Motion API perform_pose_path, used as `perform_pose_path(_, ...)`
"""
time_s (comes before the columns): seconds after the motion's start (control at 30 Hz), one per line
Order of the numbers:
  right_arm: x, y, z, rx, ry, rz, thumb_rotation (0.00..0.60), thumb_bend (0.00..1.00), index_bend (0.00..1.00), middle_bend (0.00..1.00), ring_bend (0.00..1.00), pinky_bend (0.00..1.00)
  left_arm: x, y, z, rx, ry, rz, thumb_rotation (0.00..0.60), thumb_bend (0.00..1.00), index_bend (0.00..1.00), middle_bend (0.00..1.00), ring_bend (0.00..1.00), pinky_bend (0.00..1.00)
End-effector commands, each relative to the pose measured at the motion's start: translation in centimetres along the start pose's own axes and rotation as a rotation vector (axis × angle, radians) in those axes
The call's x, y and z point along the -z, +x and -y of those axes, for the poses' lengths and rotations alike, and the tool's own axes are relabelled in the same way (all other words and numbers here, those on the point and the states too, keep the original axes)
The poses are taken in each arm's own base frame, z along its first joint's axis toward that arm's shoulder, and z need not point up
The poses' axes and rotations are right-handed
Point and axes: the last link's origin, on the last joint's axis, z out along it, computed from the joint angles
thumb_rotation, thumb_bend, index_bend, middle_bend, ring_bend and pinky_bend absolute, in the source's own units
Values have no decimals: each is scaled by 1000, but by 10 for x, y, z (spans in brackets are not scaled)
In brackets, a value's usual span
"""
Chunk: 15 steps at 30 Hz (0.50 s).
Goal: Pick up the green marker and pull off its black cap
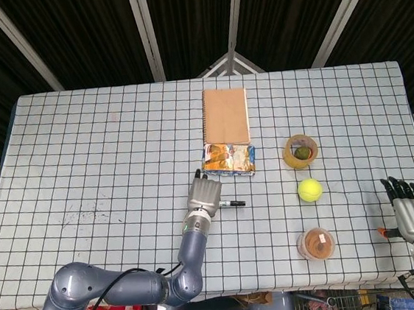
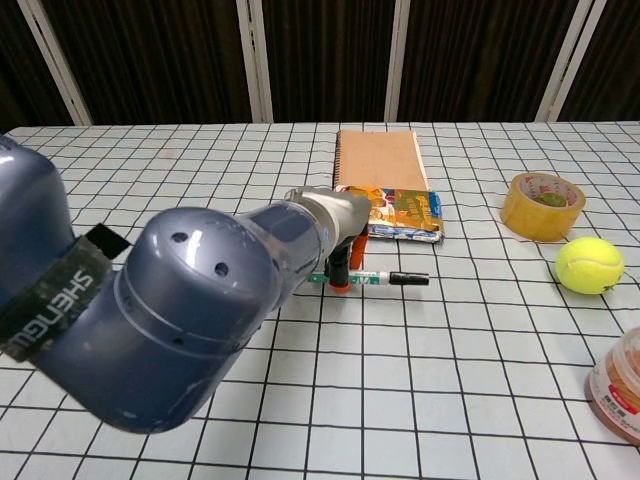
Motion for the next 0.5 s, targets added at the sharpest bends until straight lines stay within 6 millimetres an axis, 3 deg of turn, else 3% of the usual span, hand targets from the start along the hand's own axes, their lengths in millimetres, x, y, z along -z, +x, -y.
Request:
perform_pose_path(0.03, -3, 16, 19, -62, 51, -31, 600, 77, 94, 0, 0, 0, 2, 17, -3, -2, -1, -24, 600, 530, 585, 682, 194, 69)
perform_pose_path(0.23, -5, 47, 65, -127, 174, -71, 600, 77, 130, 0, 0, 0, 8, 41, -10, 4, 1, -56, 600, 529, 585, 682, 194, 69)
perform_pose_path(0.5, -9, 77, 148, -236, 347, -90, 600, 116, 167, 0, 0, 0, 7, 65, -22, 47, 1, -84, 600, 529, 585, 682, 194, 69)
